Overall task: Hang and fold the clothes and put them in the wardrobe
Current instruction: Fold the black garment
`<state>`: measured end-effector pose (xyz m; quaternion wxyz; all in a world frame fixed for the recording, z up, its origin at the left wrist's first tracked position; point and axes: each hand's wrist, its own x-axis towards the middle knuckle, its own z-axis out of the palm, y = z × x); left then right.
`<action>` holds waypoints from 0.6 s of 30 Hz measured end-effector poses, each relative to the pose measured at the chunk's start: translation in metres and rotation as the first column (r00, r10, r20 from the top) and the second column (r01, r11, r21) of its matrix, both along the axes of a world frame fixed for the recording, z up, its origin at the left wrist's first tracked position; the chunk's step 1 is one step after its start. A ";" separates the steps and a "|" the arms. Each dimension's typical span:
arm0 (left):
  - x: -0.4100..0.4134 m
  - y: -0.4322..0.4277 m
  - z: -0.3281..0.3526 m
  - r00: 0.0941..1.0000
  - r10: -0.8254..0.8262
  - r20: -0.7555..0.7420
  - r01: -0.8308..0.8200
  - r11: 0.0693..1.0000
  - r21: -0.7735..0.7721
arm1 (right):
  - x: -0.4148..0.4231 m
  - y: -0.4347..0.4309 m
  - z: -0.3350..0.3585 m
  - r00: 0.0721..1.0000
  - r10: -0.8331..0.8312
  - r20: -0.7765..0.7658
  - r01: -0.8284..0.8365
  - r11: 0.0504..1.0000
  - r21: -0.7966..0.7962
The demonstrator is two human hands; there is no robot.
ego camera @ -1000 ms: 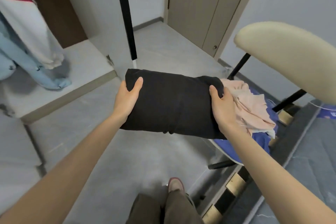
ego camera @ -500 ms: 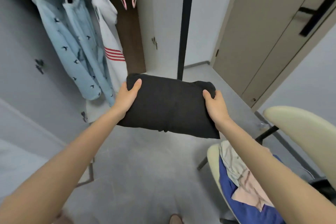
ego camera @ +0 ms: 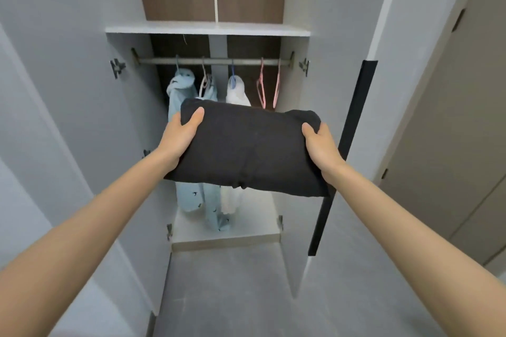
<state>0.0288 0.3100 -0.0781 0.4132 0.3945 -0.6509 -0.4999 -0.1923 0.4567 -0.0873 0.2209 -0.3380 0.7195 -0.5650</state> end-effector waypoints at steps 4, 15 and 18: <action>0.002 -0.066 0.030 0.998 0.022 -0.066 -0.025 0.999 -0.039 | -0.005 -0.070 0.040 0.998 0.007 -0.064 -0.012 0.998 -0.068; -0.023 -0.233 0.129 0.983 0.035 -0.182 -0.051 0.995 -0.085 | -0.029 -0.248 0.143 0.990 -0.069 -0.126 0.038 0.972 -0.232; -0.039 -0.273 0.151 0.983 0.016 -0.185 -0.035 0.994 -0.101 | -0.044 -0.287 0.167 0.988 -0.078 -0.133 0.042 0.968 -0.249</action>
